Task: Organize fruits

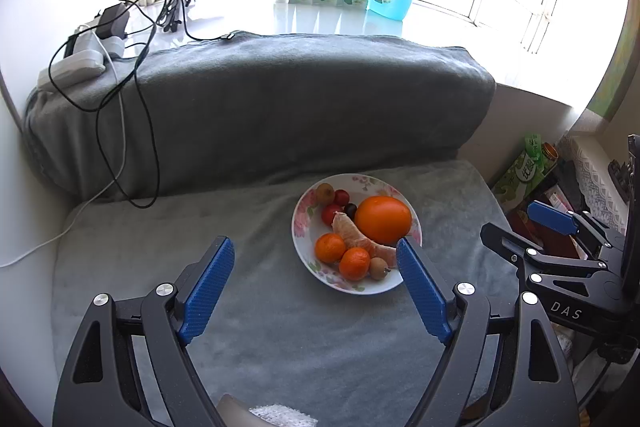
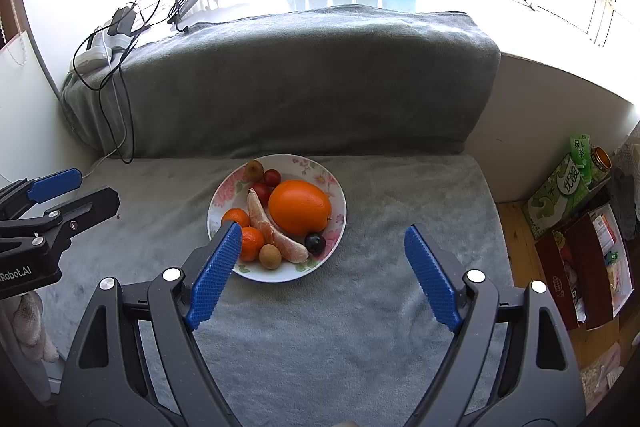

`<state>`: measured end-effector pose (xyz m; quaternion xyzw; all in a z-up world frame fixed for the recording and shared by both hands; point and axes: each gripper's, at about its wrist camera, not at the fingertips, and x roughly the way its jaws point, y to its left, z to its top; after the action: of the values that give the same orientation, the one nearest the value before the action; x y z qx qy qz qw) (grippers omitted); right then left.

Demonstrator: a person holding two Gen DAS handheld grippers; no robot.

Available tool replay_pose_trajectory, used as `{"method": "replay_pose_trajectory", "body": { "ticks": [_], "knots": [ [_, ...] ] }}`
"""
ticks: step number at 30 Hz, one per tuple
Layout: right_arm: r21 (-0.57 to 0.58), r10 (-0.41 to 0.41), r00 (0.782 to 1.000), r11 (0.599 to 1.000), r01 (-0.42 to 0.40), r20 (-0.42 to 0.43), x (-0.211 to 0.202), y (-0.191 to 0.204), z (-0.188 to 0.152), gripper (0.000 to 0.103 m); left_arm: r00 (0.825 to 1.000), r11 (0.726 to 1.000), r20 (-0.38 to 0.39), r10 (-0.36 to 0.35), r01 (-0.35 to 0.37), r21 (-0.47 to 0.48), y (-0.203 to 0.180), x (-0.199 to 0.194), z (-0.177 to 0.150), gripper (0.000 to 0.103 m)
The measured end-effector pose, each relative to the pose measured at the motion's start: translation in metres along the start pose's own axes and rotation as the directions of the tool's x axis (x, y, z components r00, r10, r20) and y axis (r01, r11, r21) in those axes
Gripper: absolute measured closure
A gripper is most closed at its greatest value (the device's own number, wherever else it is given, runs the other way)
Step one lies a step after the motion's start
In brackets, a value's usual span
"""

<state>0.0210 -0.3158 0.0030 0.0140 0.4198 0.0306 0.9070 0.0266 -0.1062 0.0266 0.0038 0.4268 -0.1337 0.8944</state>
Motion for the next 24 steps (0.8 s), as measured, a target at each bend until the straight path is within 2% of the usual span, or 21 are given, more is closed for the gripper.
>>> {"method": "replay_pose_trajectory", "body": {
  "ticks": [24],
  "knots": [
    [0.001,0.002,1.0,1.0,-0.002,-0.001,0.0001,-0.0011,-0.0011,0.017,1.0,1.0,0.016,0.004,-0.004,0.005,0.0,-0.0015,-0.0026,0.02]
  ]
}}
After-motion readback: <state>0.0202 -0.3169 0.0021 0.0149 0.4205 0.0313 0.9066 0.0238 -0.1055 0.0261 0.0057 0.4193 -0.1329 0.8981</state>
